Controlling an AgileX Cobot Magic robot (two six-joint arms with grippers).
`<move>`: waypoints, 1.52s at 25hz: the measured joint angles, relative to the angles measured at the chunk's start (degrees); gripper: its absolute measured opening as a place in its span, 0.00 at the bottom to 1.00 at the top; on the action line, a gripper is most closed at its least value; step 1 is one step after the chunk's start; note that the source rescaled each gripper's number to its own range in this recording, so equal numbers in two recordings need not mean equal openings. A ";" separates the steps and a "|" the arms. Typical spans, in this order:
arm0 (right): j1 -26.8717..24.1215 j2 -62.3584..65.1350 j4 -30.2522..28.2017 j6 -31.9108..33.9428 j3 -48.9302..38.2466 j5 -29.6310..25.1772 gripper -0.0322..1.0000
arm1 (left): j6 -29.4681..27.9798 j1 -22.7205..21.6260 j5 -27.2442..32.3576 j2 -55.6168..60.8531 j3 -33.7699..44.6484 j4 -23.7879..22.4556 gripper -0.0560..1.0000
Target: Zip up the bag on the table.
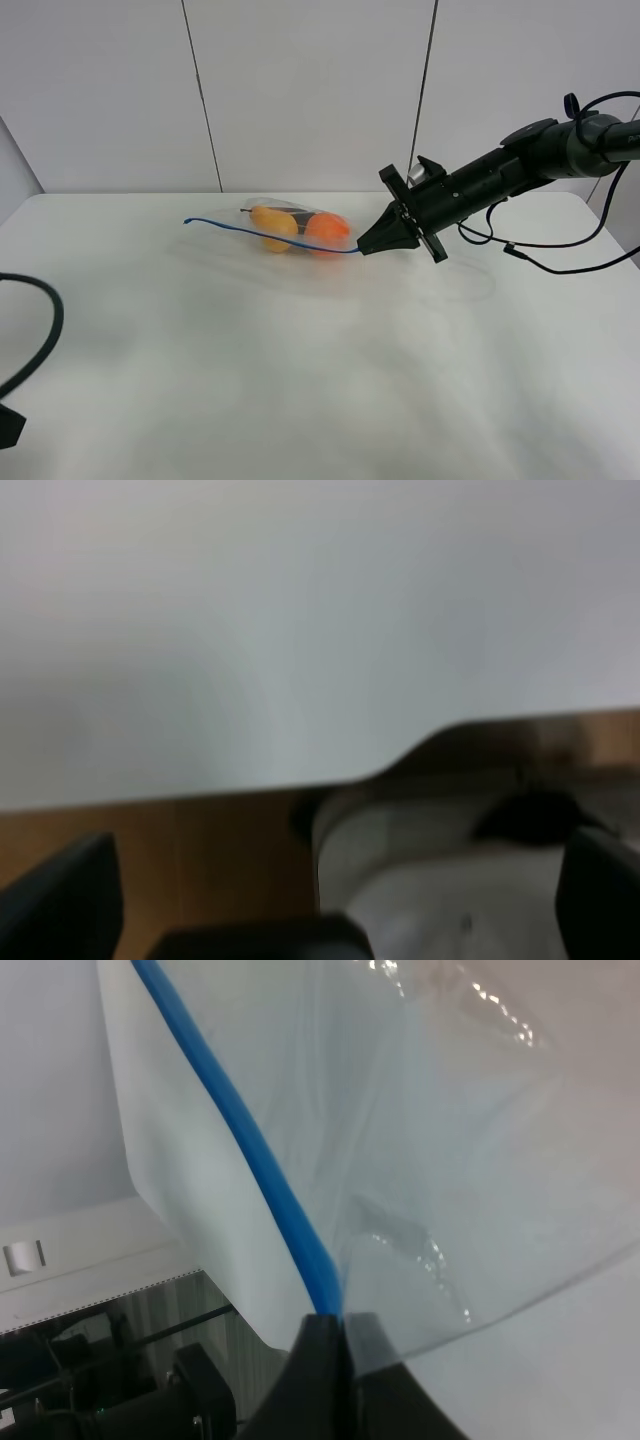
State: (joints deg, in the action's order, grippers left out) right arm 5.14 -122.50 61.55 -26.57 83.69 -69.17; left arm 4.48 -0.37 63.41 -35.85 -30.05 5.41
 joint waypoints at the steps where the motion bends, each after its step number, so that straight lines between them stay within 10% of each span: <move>1: 0.00 0.00 0.00 0.00 0.00 0.00 0.03 | 0.00 0.00 -0.65 2.77 0.87 0.00 1.00; 16: 0.00 0.00 0.00 0.00 0.00 0.00 0.10 | 0.00 0.00 -2.07 34.92 1.45 -0.28 1.00; 22: 0.00 1.02 -3.42 1.40 0.00 -0.07 0.74 | -1.02 0.00 -2.07 36.21 1.45 -1.42 1.00; 26: 0.00 4.32 -14.34 2.61 3.92 -0.22 0.97 | -1.26 0.00 -2.07 36.21 1.45 -1.52 1.00; 33: 0.00 7.41 -45.48 18.81 15.16 -0.22 1.00 | -1.26 0.00 -2.07 36.21 1.45 -1.52 1.00; 38: -1.62 7.41 -54.49 21.69 15.59 -0.31 1.00 | -1.26 0.00 -2.07 36.21 1.45 -1.52 1.00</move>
State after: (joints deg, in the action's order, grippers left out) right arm 3.52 -115.09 7.06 -4.88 99.28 -69.47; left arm 3.22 -0.37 61.34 0.37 -28.60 3.90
